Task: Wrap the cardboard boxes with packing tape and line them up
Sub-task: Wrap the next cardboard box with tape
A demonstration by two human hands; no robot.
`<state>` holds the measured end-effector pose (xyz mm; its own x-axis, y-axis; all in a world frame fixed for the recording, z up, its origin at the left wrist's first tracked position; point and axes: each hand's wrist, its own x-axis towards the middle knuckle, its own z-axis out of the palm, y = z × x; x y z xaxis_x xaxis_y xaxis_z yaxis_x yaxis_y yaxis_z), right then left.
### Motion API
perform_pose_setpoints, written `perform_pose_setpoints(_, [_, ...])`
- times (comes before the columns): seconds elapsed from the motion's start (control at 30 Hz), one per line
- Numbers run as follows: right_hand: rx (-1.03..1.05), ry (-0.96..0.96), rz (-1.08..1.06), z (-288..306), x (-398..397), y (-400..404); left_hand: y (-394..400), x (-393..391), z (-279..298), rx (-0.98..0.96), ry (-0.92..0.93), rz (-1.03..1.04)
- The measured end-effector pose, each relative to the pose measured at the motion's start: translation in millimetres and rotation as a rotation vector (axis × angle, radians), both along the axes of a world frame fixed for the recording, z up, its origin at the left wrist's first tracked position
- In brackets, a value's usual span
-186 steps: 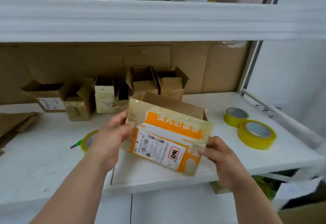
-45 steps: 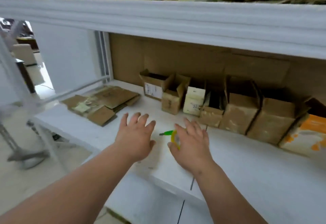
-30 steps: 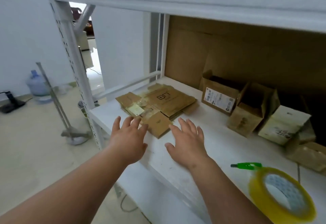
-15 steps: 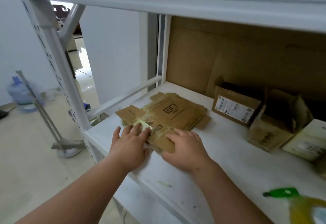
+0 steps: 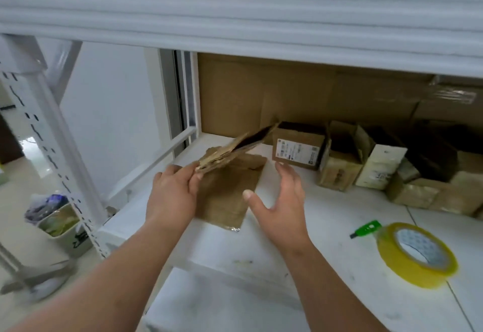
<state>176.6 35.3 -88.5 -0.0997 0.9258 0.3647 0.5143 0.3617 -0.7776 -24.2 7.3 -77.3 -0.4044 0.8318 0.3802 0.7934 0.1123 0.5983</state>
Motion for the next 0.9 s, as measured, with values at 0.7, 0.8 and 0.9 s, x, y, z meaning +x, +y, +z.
perform_pose_setpoints(0.7, [0.046,0.539,-0.159,13,140,-66,-49,102,13,0.107,-0.575,-0.275])
perform_pose_setpoints(0.8, [0.052,0.486,-0.16,14,164,-70,-45,129,16,0.101,-0.629,-0.331])
perform_pose_setpoints(0.9, [0.017,0.439,-0.114,11,183,-71,-45,150,19,0.048,-0.654,-0.398])
